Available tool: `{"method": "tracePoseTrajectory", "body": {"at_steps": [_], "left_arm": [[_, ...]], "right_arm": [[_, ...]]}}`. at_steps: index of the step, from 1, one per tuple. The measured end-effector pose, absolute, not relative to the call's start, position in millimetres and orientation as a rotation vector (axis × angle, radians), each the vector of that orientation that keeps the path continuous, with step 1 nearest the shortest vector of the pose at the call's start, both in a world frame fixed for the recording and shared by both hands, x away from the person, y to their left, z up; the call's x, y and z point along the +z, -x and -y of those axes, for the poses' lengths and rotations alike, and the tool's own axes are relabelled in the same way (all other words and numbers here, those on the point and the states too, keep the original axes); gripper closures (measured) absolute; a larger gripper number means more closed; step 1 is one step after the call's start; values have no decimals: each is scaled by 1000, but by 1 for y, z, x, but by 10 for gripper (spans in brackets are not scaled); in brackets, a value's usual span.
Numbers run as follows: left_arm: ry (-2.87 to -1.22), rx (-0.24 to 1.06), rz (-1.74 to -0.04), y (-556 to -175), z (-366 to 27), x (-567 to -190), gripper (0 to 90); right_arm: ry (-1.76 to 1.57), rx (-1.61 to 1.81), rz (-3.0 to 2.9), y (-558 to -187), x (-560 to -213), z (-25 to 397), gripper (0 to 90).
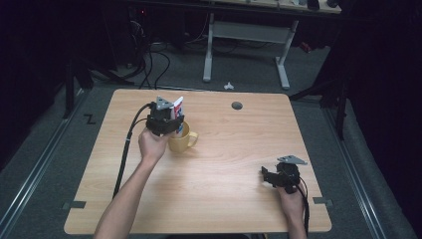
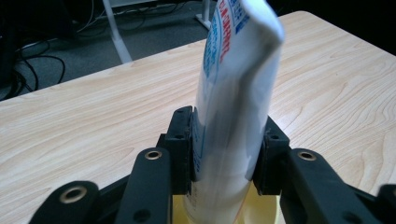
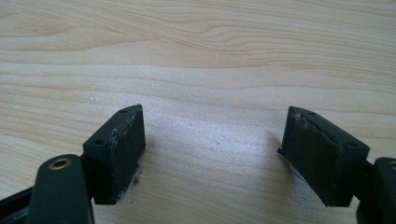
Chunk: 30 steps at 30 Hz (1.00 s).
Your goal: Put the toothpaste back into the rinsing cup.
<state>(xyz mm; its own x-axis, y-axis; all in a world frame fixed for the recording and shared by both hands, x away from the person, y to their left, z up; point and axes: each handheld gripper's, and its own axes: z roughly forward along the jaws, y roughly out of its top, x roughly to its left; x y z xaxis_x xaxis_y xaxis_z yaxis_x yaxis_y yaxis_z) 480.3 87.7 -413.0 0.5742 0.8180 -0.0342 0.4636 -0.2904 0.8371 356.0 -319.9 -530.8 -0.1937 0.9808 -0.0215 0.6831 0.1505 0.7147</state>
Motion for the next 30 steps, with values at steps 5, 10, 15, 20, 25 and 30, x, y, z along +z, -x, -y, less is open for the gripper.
{"method": "tracePoseTrajectory", "body": {"at_steps": [5,10,15,20,25,30], "left_arm": [[-1948,514,-1038,-482,-86,-419,651],[-1950,514,-1049,-484,-86,-424,651],[-1949,513,-1059,-485,-87,-428,652],[-1948,510,-1066,-486,-86,-434,652],[-1954,505,-1075,-487,-85,-439,652],[-1961,509,-1074,-487,-83,-440,652]], "right_arm": [[-1581,798,-1941,-356,-531,320,216],[-1581,797,-1942,-356,-531,320,216],[-1581,797,-1942,-356,-531,320,216],[-1581,797,-1942,-356,-531,320,216],[-1581,797,-1943,-356,-531,320,216],[-1581,797,-1943,-356,-531,320,216]]}}
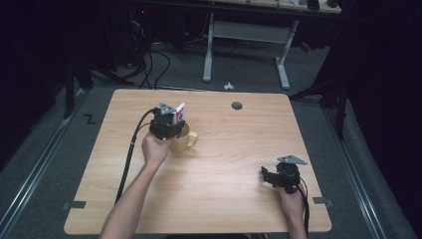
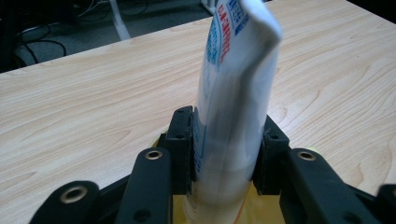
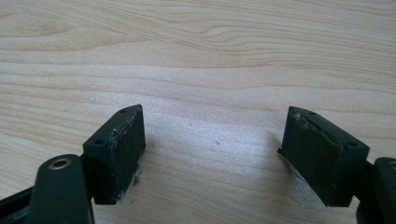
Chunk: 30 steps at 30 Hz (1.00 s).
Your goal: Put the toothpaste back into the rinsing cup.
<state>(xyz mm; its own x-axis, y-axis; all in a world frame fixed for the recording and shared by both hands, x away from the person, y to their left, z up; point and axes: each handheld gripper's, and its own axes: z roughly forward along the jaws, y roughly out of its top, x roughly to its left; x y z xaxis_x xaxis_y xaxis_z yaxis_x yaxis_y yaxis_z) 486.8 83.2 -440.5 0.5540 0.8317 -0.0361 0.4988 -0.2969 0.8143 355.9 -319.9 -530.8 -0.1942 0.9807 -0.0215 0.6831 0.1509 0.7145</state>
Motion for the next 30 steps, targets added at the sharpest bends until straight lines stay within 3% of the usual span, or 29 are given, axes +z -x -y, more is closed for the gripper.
{"method": "tracePoseTrajectory", "body": {"at_steps": [30], "left_arm": [[-2014,520,-1086,-489,-83,-453,649]], "right_arm": [[-1581,797,-1943,-356,-531,320,216]]}}
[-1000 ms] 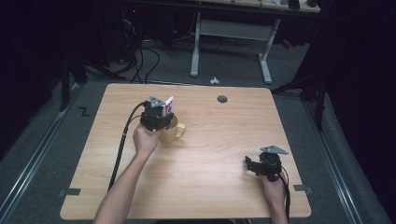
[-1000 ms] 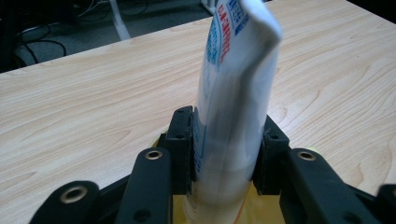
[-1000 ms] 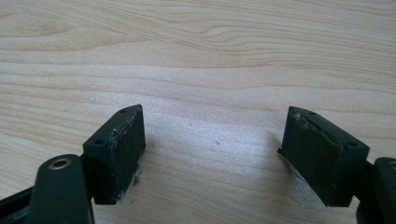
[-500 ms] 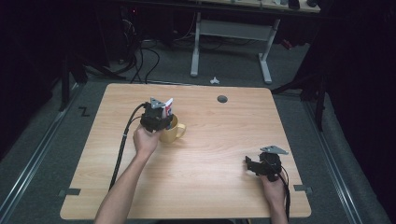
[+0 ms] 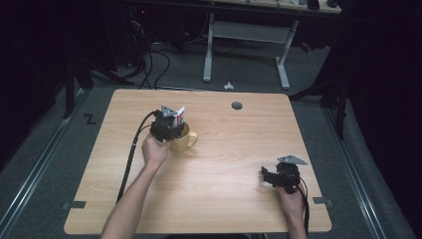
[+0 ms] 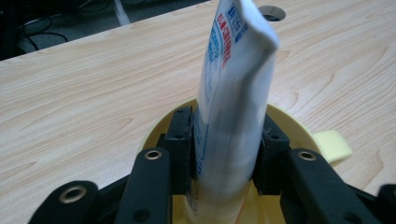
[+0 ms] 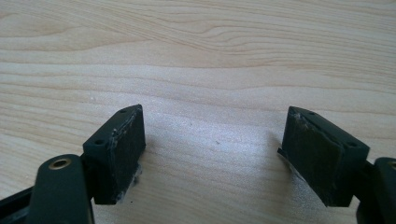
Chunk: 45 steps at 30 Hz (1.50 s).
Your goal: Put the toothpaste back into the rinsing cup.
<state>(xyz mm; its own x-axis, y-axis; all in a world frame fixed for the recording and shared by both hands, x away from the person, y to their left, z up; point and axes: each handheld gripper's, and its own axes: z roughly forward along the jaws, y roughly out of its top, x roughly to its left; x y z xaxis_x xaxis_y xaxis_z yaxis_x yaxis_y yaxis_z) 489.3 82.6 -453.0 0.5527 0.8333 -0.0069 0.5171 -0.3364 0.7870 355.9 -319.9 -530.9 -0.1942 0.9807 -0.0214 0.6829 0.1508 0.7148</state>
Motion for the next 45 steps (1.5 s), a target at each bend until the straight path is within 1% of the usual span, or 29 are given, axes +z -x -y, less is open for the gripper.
{"method": "tracePoseTrajectory", "body": {"at_steps": [8,18,20,23,25,28,32,41,45], "left_arm": [[-2018,514,-1085,-489,-84,-454,644],[-2004,538,-1069,-485,-87,-449,627],[-2002,534,-1072,-485,-88,-449,605],[-1984,513,-1094,-485,-91,-451,539],[-1979,512,-1106,-485,-93,-452,512],[-1968,494,-1105,-483,-96,-451,488],[-1966,511,-1094,-481,-95,-449,449],[-1969,527,-1082,-477,-95,-446,412],[-1974,547,-1081,-475,-95,-444,371]], "right_arm": [[-1581,797,-1943,-356,-531,320,216],[-1581,797,-1943,-356,-531,320,216],[-1581,797,-1943,-356,-531,320,216],[-1580,798,-1942,-356,-531,320,216],[-1580,798,-1942,-356,-531,320,216],[-1580,798,-1943,-356,-531,320,216],[-1580,798,-1943,-356,-531,320,216],[-1580,798,-1943,-356,-531,320,216],[-1580,798,-1943,-356,-531,320,216]]}}
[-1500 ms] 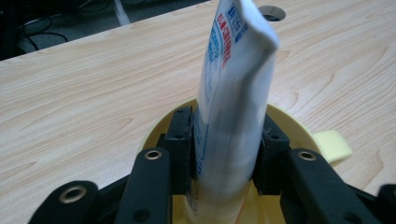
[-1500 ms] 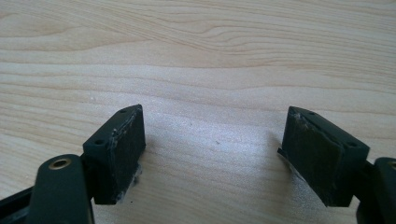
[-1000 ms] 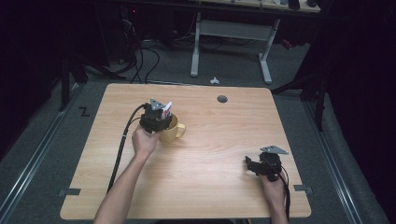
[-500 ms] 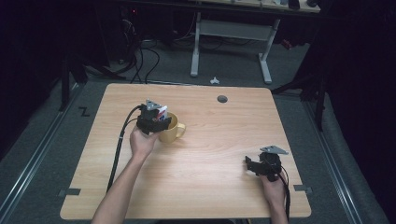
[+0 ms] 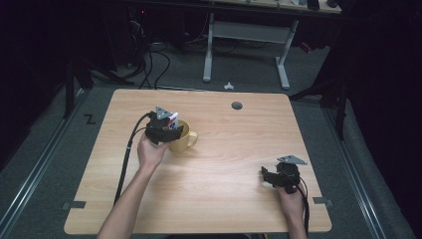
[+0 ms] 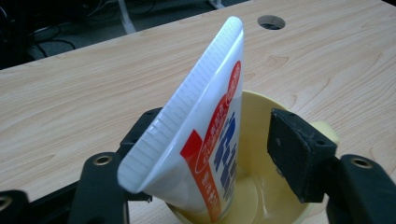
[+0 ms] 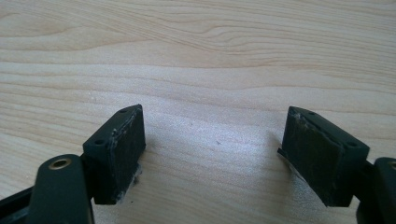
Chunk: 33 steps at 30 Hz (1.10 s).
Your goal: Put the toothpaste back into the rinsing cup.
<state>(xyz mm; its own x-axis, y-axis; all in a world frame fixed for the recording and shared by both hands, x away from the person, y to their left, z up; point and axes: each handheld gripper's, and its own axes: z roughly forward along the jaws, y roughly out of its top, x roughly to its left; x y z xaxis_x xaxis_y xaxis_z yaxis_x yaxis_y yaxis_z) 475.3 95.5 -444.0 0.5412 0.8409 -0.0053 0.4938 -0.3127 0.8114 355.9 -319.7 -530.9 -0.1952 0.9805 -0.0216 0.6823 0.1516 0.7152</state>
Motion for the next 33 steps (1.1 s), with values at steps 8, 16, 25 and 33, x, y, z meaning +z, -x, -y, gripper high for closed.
{"method": "tracePoseTrajectory", "body": {"at_steps": [8,16,25,33], "left_arm": [[-1968,534,-1076,-472,-98,-439,345],[-1962,517,-1084,-468,-102,-437,345],[-1973,512,-1071,-462,-104,-432,345],[-1956,497,-1083,-457,-107,-436,345]], "right_arm": [[-1580,798,-1943,-356,-531,320,216],[-1580,798,-1943,-356,-531,320,216],[-1579,798,-1943,-356,-531,320,216],[-1580,798,-1943,-356,-531,320,216]]}}
